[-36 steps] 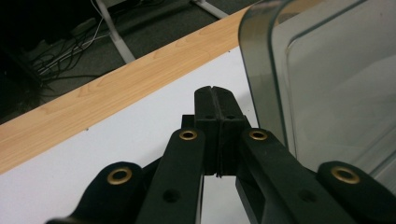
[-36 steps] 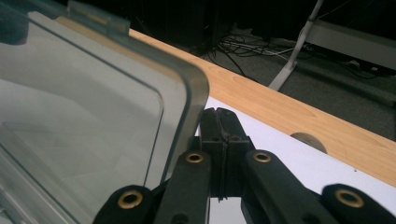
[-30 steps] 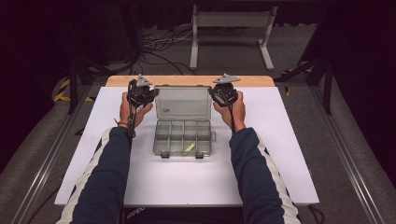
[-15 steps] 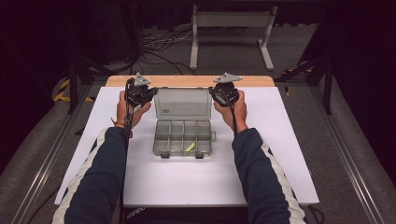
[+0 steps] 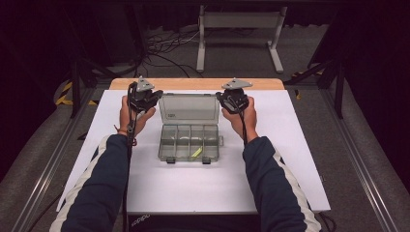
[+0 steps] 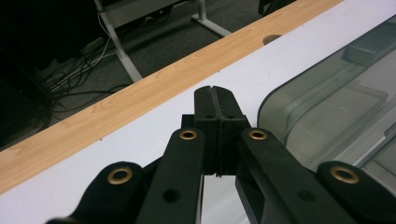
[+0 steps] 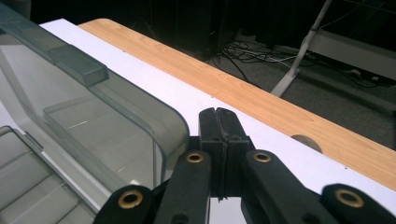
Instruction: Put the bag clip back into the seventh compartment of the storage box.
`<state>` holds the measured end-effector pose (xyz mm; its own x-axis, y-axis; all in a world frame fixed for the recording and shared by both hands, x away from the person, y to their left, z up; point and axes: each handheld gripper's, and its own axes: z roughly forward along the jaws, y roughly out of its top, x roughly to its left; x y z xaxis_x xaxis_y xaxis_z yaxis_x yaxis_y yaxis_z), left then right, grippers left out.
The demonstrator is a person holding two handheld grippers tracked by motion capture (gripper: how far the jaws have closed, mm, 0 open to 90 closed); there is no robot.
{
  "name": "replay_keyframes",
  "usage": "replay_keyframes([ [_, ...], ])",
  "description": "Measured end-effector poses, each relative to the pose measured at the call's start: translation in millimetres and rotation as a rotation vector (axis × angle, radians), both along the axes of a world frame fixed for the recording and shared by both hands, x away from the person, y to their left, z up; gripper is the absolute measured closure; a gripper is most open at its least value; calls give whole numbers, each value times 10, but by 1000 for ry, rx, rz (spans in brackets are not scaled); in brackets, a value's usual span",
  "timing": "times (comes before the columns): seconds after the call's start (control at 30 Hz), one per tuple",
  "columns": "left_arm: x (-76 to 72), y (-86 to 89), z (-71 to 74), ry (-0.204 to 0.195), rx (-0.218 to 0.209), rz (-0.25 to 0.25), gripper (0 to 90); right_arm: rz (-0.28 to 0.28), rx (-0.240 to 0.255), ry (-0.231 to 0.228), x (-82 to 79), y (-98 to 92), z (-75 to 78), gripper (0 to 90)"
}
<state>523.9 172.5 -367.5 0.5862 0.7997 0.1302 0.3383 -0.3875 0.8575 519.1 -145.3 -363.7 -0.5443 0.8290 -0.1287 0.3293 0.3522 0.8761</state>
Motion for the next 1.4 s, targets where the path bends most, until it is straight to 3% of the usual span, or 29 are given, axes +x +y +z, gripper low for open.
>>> replay_keyframes([
  [0.5, -173, -8, 38, -14, 35, -7, 898, 2, -11, -20, -166, 7, 16, 900],
  [0.63, -230, -10, 46, -24, 63, -9, 898, 7, -12, -24, -209, 11, 30, 900],
  [0.83, -313, -8, -36, -19, 36, -6, 899, 17, 26, -13, -294, -8, 8, 900],
  [1.2, -418, -13, -49, -33, 53, 2, 899, 9, -20, -17, -413, 24, -17, 900],
  [1.4, -463, -11, -58, -34, 52, 3, 899, 8, -19, -17, -464, 28, -33, 900],
])
